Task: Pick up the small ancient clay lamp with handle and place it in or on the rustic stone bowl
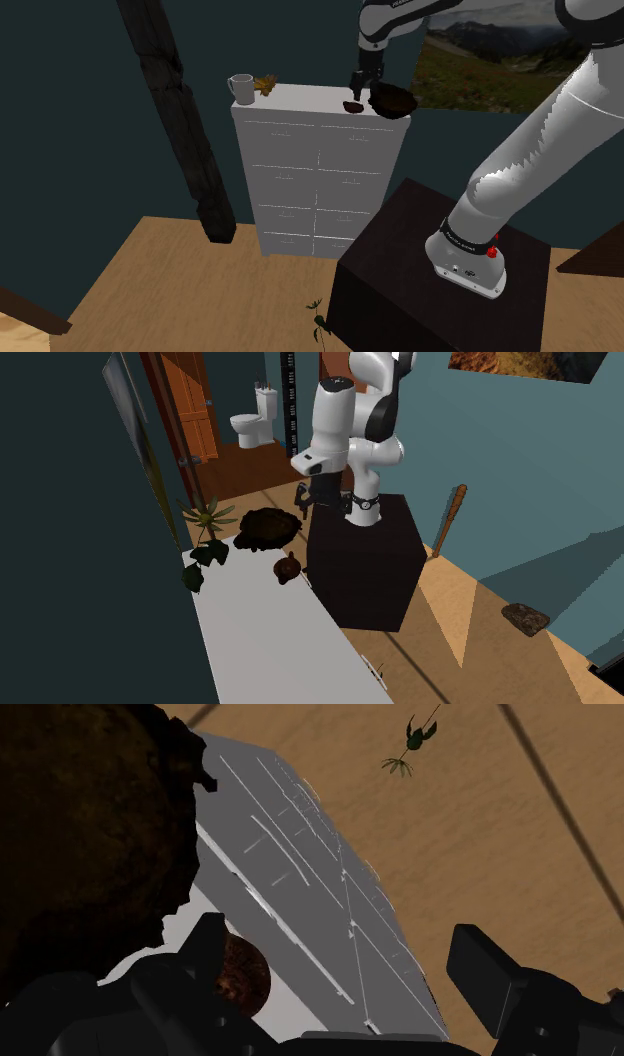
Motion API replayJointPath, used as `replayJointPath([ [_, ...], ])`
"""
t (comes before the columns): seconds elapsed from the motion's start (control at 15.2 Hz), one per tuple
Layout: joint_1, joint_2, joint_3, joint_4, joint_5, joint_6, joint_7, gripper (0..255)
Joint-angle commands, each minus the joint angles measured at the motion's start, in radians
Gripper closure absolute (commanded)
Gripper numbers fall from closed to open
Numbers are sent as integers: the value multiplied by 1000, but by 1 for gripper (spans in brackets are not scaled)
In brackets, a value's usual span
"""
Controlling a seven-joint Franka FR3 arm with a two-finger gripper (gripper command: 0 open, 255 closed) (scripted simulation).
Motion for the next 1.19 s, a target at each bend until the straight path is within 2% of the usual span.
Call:
replayJointPath([
  [0.0,-10,70,-16,48,2,35,-13,0],
  [0.33,-35,215,-45,176,17,79,-43,0],
  [0.79,-41,256,-49,129,24,167,-48,0],
  [1.12,-41,260,-49,126,25,175,-49,0],
])
